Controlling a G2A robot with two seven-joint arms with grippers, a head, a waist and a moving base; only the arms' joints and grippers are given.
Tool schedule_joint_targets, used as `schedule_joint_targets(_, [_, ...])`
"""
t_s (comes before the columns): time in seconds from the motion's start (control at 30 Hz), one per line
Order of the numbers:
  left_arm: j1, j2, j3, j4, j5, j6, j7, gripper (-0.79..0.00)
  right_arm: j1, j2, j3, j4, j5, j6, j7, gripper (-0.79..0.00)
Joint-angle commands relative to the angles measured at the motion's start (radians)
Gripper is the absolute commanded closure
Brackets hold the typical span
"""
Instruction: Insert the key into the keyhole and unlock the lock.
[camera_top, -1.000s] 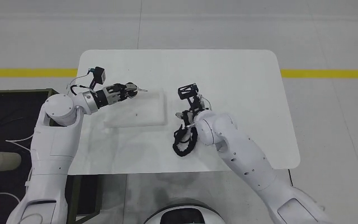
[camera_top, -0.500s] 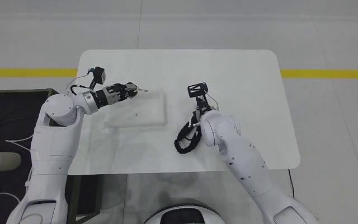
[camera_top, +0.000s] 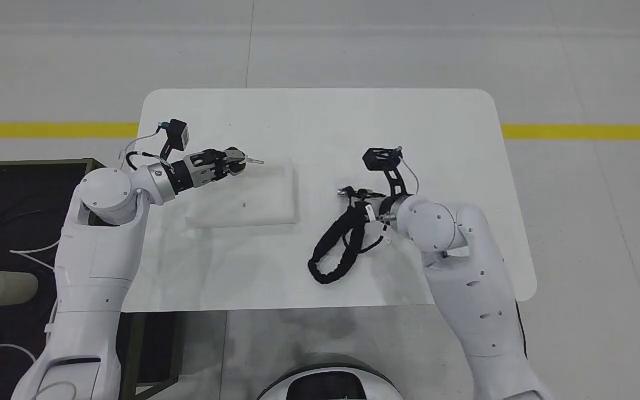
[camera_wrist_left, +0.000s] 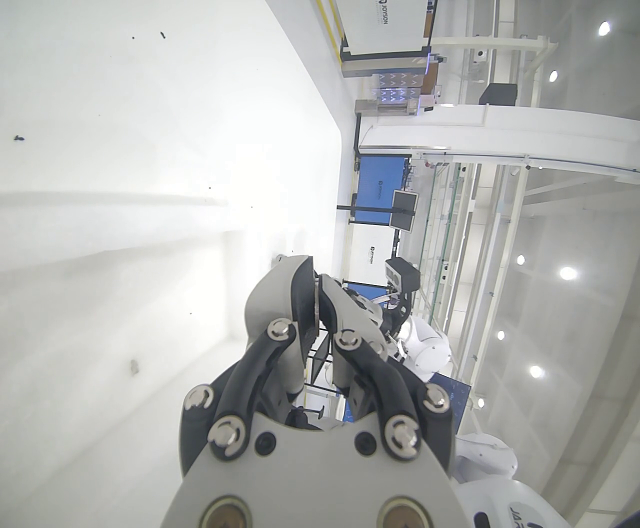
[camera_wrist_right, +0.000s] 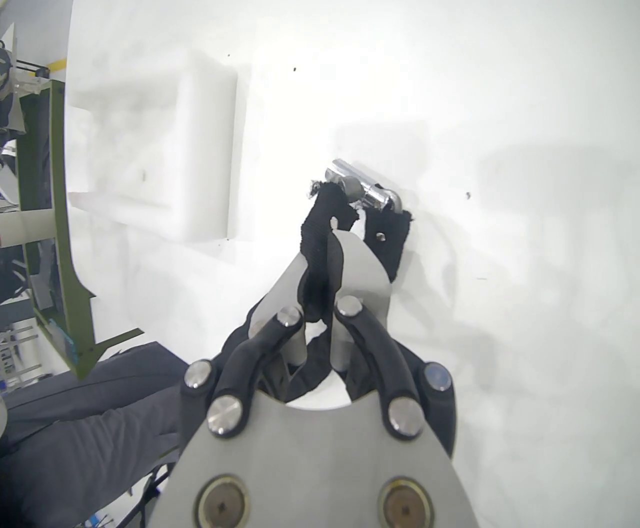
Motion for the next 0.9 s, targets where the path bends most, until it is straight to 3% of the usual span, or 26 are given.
schedule_joint_targets(0.0, [0.0, 0.0, 0.0, 0.0, 0.0, 0.0, 0.0, 0.0, -0.004, -0.001, -0.007, 0.002, -0.019, -0.001, -0.01, 0.0])
schedule_joint_targets(0.1, [0.0, 0.0, 0.0, 0.0, 0.0, 0.0, 0.0, 0.0, -0.015, -0.002, -0.029, -0.024, -0.06, -0.007, -0.031, 0.0])
schedule_joint_targets(0.23, [0.0, 0.0, 0.0, 0.0, 0.0, 0.0, 0.0, 0.0, -0.04, -0.003, -0.093, -0.06, -0.258, 0.003, -0.095, 0.0])
schedule_joint_targets(0.3, [0.0, 0.0, 0.0, 0.0, 0.0, 0.0, 0.0, 0.0, -0.059, -0.009, -0.117, -0.083, -0.284, 0.017, -0.117, 0.0])
schedule_joint_targets(0.63, [0.0, 0.0, 0.0, 0.0, 0.0, 0.0, 0.0, 0.0, -0.103, 0.005, 0.053, -0.177, -0.424, 0.005, -0.104, 0.0])
schedule_joint_targets(0.87, [0.0, 0.0, 0.0, 0.0, 0.0, 0.0, 0.0, 0.0, -0.115, -0.005, -0.048, -0.149, -0.468, -0.045, -0.057, 0.0])
